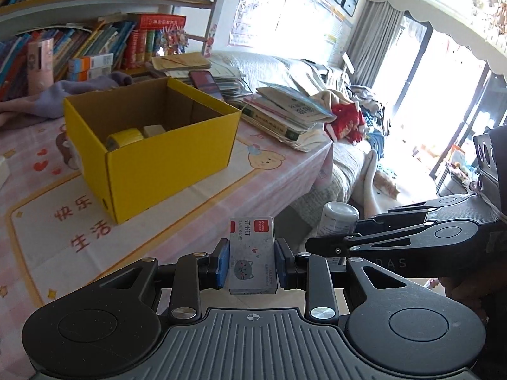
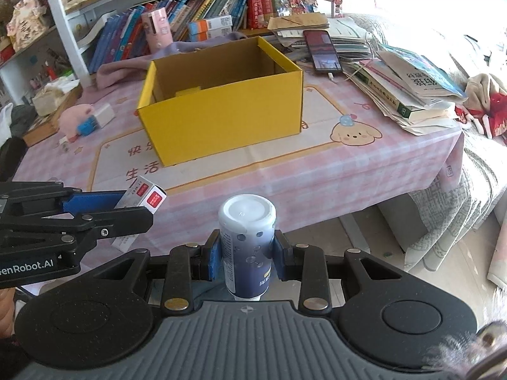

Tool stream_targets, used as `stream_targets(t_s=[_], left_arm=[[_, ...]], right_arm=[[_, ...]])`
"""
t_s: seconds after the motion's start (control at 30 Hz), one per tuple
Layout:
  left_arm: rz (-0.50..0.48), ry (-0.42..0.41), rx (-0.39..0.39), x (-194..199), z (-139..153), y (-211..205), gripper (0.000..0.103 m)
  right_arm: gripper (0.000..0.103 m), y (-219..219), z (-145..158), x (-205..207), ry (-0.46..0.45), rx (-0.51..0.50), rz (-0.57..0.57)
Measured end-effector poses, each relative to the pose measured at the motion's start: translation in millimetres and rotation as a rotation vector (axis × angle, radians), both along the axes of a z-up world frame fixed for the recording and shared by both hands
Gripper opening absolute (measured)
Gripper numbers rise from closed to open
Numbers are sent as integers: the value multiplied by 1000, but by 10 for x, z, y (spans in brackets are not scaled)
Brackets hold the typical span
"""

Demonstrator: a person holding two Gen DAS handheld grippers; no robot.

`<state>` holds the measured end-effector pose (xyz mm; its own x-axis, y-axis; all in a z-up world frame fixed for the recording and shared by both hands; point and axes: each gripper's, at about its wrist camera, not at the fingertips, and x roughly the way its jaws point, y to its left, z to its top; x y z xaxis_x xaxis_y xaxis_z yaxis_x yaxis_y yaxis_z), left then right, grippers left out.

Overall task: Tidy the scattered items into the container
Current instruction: 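Carry the medicine box with the left tool while the right tool carries the glue bottle to the yellow box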

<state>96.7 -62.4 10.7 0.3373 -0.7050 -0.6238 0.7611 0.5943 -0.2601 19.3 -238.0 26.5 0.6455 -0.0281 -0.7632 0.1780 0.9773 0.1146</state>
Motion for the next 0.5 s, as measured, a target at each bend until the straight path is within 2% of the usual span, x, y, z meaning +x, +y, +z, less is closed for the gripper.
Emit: stream_targets(t_s=[0.23, 0.5], left_arm=[[-10, 5, 15, 205, -50, -199, 28], [-23, -60, 20, 417, 4, -415, 28]], right_arm=[[30, -206, -52, 236, 14, 14, -6], [30, -442, -71, 521, 8, 20, -13]])
